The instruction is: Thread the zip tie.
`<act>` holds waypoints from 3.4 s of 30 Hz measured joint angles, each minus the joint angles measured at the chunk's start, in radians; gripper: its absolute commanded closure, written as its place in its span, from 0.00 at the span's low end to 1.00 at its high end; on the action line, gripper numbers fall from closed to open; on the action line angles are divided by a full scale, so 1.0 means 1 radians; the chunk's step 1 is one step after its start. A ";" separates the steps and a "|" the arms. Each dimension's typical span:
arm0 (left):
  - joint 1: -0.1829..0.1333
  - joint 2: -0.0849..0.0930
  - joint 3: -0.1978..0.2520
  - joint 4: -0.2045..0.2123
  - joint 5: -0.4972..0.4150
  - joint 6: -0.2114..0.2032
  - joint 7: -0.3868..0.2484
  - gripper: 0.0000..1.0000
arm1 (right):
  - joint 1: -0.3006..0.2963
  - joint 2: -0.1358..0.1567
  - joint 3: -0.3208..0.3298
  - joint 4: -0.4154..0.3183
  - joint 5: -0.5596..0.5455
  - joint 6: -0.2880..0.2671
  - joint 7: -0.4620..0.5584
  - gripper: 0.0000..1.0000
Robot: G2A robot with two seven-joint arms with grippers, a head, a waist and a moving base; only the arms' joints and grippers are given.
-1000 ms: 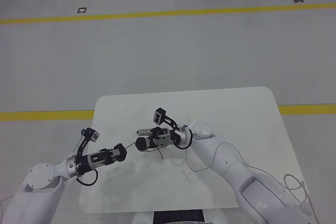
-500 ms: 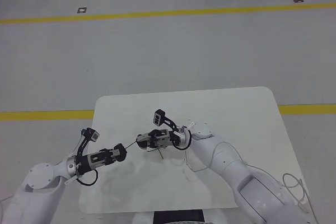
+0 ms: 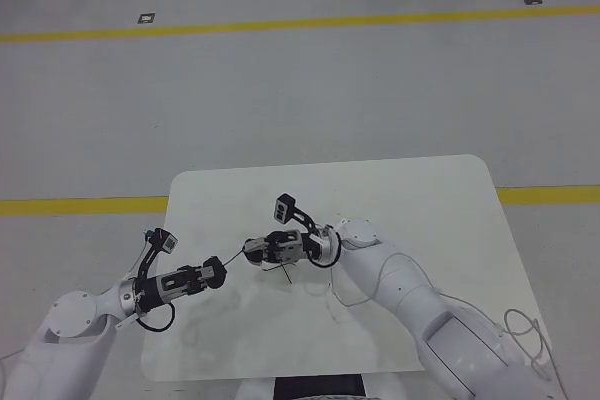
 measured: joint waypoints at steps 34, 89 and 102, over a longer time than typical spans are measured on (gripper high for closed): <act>-0.019 -0.022 0.064 0.012 -0.188 0.002 0.131 0.00 | -0.148 0.034 0.083 -0.209 0.014 -0.026 -0.144 1.00; -0.028 -0.037 0.108 0.010 -0.319 0.139 0.068 0.65 | -0.255 0.091 0.117 -0.434 -0.154 0.008 -0.241 1.00; -0.023 -0.041 0.117 0.004 -0.305 0.141 0.083 0.67 | -0.265 0.111 0.119 -0.468 -0.213 0.035 -0.235 1.00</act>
